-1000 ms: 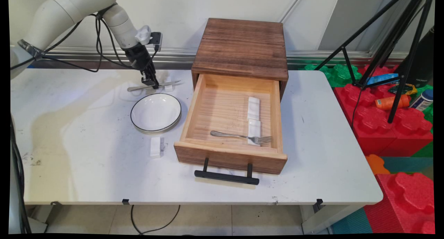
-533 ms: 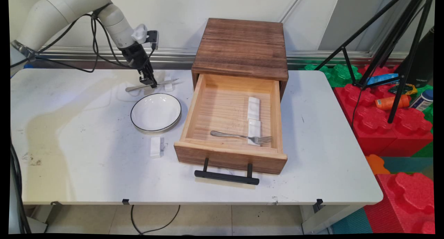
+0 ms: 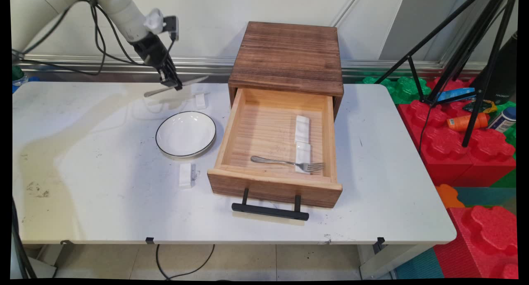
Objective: Place the picked object into the drawer
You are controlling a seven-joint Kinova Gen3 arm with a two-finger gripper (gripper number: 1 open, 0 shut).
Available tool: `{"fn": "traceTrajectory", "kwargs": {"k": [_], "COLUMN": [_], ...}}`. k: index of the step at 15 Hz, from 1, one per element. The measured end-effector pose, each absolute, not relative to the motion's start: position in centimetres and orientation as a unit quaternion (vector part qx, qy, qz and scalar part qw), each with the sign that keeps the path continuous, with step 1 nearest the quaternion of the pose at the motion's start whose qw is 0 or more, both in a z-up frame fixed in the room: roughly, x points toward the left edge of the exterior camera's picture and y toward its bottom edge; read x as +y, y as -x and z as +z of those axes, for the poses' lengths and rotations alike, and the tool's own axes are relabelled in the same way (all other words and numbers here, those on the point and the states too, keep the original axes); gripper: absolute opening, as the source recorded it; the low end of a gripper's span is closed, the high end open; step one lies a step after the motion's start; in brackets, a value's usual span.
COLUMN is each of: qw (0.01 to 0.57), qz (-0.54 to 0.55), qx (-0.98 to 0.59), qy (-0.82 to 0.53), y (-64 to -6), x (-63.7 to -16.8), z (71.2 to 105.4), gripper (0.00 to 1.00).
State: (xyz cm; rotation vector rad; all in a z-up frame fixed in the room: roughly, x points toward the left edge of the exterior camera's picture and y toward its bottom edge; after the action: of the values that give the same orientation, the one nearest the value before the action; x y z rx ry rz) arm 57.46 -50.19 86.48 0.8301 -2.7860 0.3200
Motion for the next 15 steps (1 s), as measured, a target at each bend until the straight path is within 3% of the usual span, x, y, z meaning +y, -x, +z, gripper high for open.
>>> {"fn": "traceTrajectory", "kwargs": {"k": [7,15], "qw": [0.138,0.184], "qz": [0.146,0.167], "qx": [-0.94,-0.942], "qy": [-0.275,-0.226], "y": [-56.1,-49.6], "x": [-48.0,-45.1], "z": [93.5,100.9], "gripper": [0.0,0.0]}}
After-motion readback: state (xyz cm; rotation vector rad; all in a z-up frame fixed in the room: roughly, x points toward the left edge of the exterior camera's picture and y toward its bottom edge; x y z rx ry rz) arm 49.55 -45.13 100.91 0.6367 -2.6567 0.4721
